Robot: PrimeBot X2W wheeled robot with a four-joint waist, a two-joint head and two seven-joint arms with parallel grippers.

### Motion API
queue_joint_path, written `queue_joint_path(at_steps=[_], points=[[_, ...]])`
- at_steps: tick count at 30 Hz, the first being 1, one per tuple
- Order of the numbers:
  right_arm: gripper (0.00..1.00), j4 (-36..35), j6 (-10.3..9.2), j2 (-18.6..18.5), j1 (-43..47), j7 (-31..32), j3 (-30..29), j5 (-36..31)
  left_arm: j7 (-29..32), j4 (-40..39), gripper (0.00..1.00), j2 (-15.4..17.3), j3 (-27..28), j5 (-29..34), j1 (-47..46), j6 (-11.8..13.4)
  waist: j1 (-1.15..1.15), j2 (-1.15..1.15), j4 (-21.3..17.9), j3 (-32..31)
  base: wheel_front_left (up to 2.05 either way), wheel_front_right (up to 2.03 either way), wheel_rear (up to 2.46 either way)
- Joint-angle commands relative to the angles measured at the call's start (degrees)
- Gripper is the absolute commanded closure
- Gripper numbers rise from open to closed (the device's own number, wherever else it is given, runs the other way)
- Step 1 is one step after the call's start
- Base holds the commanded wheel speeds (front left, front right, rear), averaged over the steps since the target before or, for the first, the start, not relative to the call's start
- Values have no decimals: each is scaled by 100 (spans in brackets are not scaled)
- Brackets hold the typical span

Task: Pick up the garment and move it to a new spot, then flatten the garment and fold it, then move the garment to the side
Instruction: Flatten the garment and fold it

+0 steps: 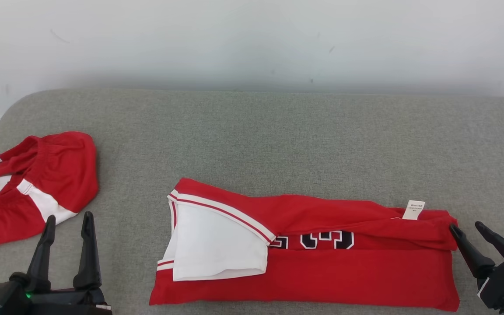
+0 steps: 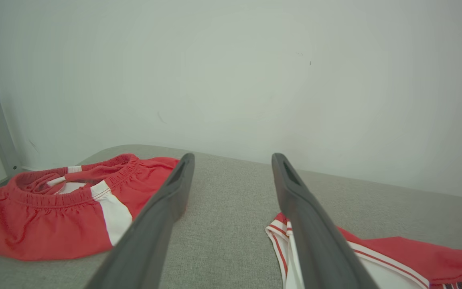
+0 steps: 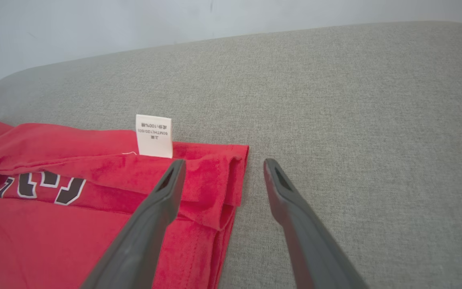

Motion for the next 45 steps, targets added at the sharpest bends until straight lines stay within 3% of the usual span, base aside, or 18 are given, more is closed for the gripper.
queue_joint_path(at_steps=[1,8,9,11,13,15,17,20,21,30,31,32,33,42,44,45], points=[[0,60,-4,13,-88,55,20,22,-33,-40,0,-30,74,76,74,-20,0,0,30,-4,0,0,0],[0,191,-4,68,-236,197,119,-4,-33,-12,0,-15,302,265,189,36,0,0,96,-30,0,0,0],[10,208,-4,68,-249,220,131,-12,-33,44,0,30,313,304,213,55,0,0,106,-35,0,0,0],[19,238,-4,73,-275,243,156,-28,-33,144,0,142,295,490,240,112,0,0,121,-49,0,0,0],[50,268,-4,85,-291,263,168,-21,-23,229,0,159,273,539,256,145,0,0,134,-58,0,0,0],[54,296,-4,89,-309,271,180,-26,-23,263,0,196,282,559,262,173,0,0,142,-57,0,0,0],[78,324,-4,95,-344,301,203,-46,-23,275,0,189,293,508,268,184,0,0,146,-53,0,0,0],[91,363,-4,114,-386,322,218,-55,-24,257,0,166,306,456,261,194,0,0,153,-36,0,0,0],[100,375,-4,121,-397,326,225,-59,-24,245,0,158,305,454,257,197,0,0,155,-29,0,0,0],[100,330,-4,66,-436,381,251,68,-27,192,0,150,296,411,253,196,0,0,152,32,0,0,0],[59,315,-4,42,-432,414,259,80,-27,186,0,153,298,400,250,198,0,0,147,45,0,0,0],[7,305,-4,11,-432,466,280,77,-27,184,0,155,300,397,245,203,0,0,143,54,0,0,0],[0,277,-4,-8,-448,501,290,73,-27,177,0,157,307,389,240,210,0,0,135,68,0,0,0],[0,117,-4,-197,-516,929,347,116,-29,241,0,97,213,364,87,169,0,0,189,134,0,0,0],[8,107,-4,-245,-531,1064,361,108,-30,269,0,74,179,366,48,167,0,0,226,142,0,0,0],[38,97,-4,-255,-545,1097,354,110,-30,283,0,66,172,364,35,166,0,0,241,147,0,0,0]])
